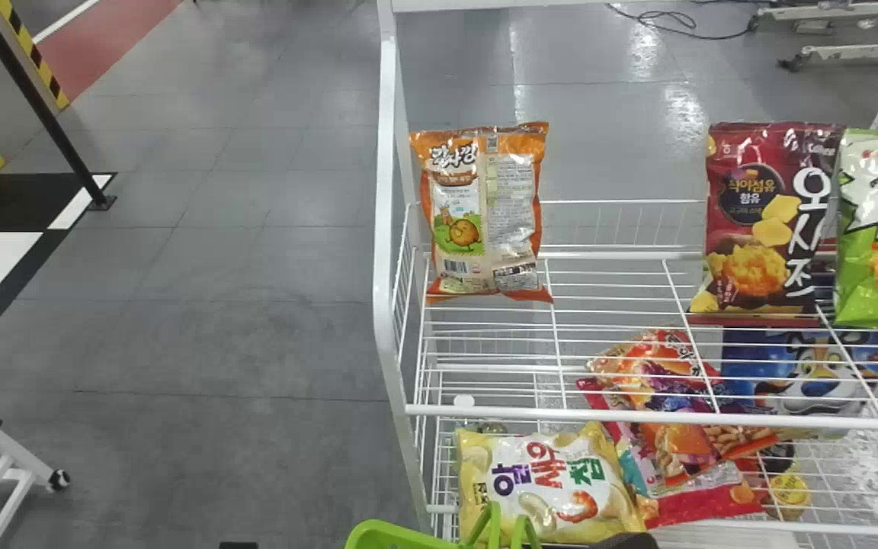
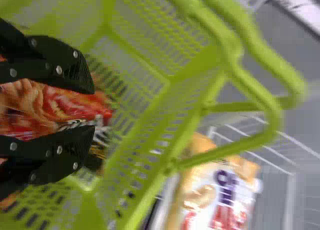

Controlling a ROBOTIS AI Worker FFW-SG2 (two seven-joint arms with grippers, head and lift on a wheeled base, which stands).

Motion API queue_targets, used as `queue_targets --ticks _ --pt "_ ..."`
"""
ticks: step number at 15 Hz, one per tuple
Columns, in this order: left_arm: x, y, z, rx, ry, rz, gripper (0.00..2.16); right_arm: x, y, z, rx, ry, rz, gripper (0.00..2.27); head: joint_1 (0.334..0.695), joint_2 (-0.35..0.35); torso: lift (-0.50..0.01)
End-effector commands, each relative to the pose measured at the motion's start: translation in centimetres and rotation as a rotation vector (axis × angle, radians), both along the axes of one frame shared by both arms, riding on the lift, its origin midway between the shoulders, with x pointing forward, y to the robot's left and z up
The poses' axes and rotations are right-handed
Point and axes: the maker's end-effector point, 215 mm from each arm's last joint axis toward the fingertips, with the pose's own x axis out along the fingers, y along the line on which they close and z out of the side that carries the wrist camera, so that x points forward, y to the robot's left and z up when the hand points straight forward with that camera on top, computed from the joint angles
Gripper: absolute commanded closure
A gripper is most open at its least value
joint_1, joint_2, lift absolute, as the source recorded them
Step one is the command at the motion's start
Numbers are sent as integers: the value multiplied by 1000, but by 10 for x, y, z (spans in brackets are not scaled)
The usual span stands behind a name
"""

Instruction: Hold basket handle with left hand then pick spicy shrimp crackers with right hand and place into basket

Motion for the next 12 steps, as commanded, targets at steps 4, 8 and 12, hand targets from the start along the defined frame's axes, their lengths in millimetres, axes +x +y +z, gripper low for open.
queue_targets --ticks 4,8,12 --pt "-1 1 -1 0 3 1 1895 18 -29 13 -56 -109 -51 63 695 112 -37" --pt "0 0 -1 1 4 6 1895 34 -65 41 -60 -169 -123 80 695 22 -37" --pt "0 -2 -1 -3 7 9 1895 82 -99 99 -16 -354 -220 80 695 -81 -37"
